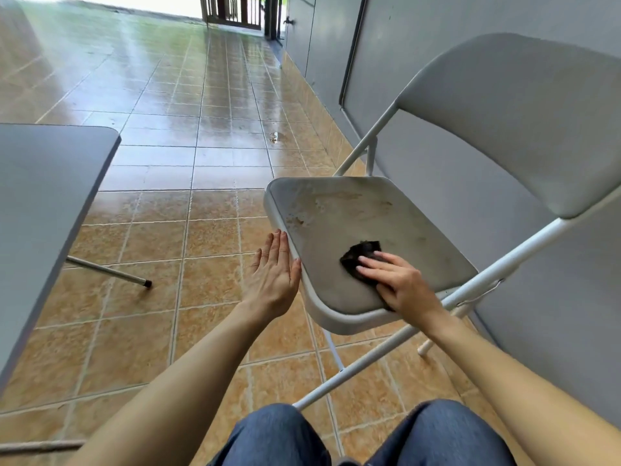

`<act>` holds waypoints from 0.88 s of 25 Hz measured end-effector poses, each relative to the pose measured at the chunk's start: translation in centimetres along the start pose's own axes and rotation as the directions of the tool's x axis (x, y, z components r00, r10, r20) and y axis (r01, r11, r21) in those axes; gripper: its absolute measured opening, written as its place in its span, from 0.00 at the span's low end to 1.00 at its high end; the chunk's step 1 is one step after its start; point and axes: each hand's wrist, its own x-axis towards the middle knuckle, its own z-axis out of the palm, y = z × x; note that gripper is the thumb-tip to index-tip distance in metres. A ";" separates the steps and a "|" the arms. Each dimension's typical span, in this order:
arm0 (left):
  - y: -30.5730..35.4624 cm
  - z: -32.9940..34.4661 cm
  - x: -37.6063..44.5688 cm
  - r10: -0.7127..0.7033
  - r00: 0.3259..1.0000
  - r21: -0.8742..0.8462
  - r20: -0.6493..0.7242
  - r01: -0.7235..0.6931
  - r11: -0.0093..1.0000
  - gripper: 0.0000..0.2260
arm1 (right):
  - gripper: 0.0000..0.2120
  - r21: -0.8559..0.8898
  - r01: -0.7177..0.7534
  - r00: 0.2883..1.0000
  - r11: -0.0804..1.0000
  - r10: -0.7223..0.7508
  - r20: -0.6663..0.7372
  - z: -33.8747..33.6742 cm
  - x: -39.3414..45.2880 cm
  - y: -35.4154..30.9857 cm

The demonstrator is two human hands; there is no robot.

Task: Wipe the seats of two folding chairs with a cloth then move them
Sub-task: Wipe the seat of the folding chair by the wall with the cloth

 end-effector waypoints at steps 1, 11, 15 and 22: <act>0.1 0.0 0.0 -0.006 1.000 0.005 0.009 0.006 1.000 0.28 | 0.18 -0.031 -0.137 0.990 0.990 0.136 -0.036 -0.3 0.4 1.9; 0.0 -0.2 0.2 0.009 0.999 -0.003 0.032 -0.009 1.000 0.28 | 0.17 0.295 -0.281 0.934 0.913 0.331 -0.136 1.0 5.2 -3.3; -0.3 -0.4 0.0 0.033 0.999 -0.015 0.027 -0.032 0.999 0.28 | 0.18 0.356 0.086 0.994 0.931 -0.102 0.028 0.6 -0.2 -7.6; -0.4 -0.2 0.1 0.028 0.999 -0.028 0.026 -0.027 0.999 0.28 | 0.13 0.212 0.261 0.962 0.942 -0.272 0.024 1.0 1.8 -5.9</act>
